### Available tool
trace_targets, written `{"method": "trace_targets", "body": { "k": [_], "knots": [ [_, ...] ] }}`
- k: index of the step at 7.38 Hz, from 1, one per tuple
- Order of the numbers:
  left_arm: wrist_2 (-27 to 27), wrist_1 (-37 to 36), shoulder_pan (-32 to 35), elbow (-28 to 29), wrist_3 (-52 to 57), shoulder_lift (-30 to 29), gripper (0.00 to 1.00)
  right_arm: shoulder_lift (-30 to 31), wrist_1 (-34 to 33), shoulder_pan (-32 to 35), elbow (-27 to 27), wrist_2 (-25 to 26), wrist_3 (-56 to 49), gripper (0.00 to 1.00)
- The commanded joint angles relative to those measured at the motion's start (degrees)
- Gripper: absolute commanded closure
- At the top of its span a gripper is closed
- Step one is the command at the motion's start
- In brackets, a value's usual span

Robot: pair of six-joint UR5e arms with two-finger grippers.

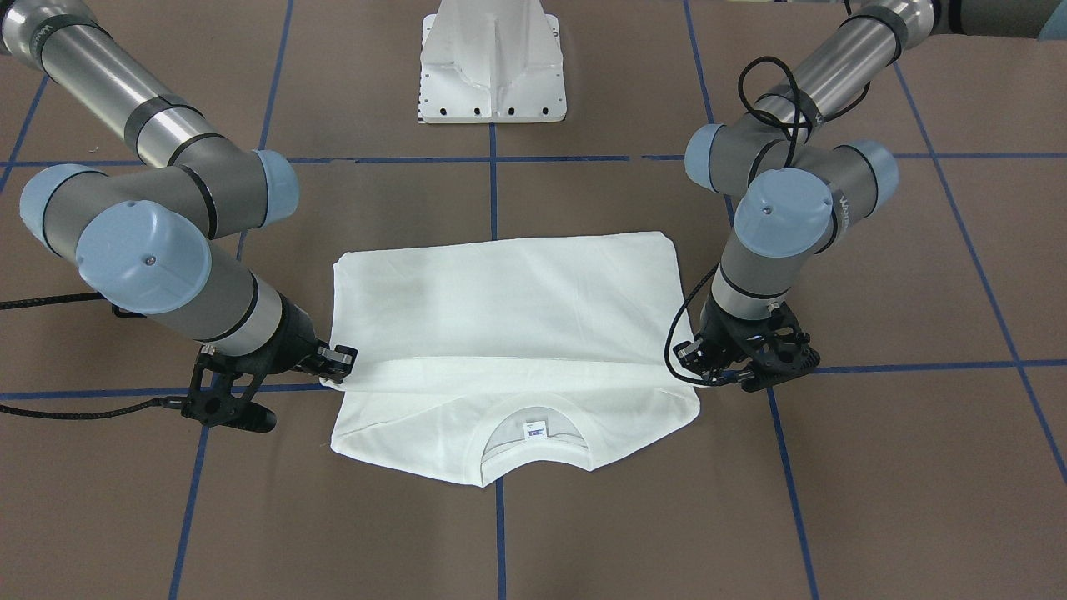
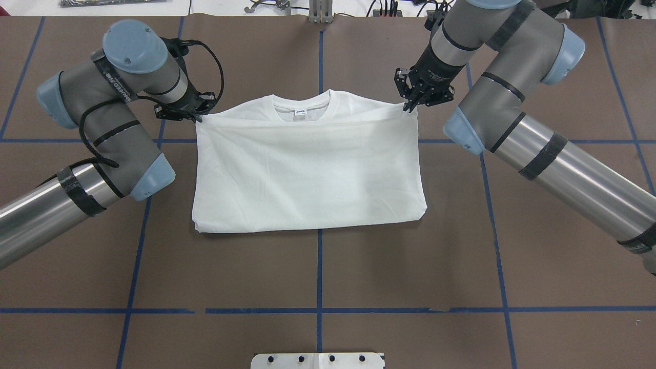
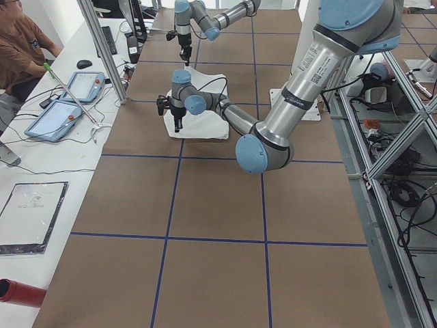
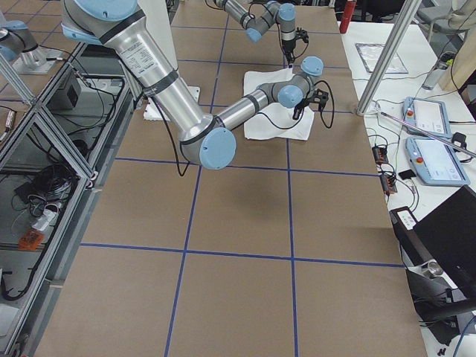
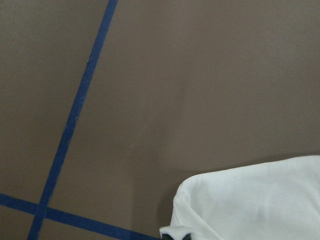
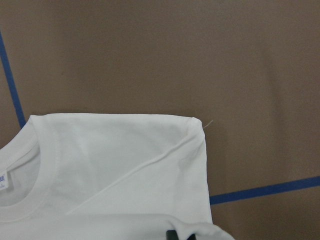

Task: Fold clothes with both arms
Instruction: 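Move the right gripper down to the folded shirt's side edge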

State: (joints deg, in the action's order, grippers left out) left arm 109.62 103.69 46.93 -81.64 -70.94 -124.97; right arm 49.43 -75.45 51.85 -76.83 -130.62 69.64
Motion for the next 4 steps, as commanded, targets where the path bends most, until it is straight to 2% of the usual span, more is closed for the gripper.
{"method": "trace_targets", "body": {
  "k": [1, 4],
  "knots": [
    [-0.11, 0.02, 0.00, 0.43, 0.19, -0.01, 1.00, 0.06, 0.65, 0.36, 0.81, 0.01, -0.81, 1.00],
    [-0.11, -0.07, 0.00, 0.43, 0.10, -0.36, 1.00, -0.03, 0.65, 0.71, 0.89, -0.07, -1.61, 1.00]
  ]
}}
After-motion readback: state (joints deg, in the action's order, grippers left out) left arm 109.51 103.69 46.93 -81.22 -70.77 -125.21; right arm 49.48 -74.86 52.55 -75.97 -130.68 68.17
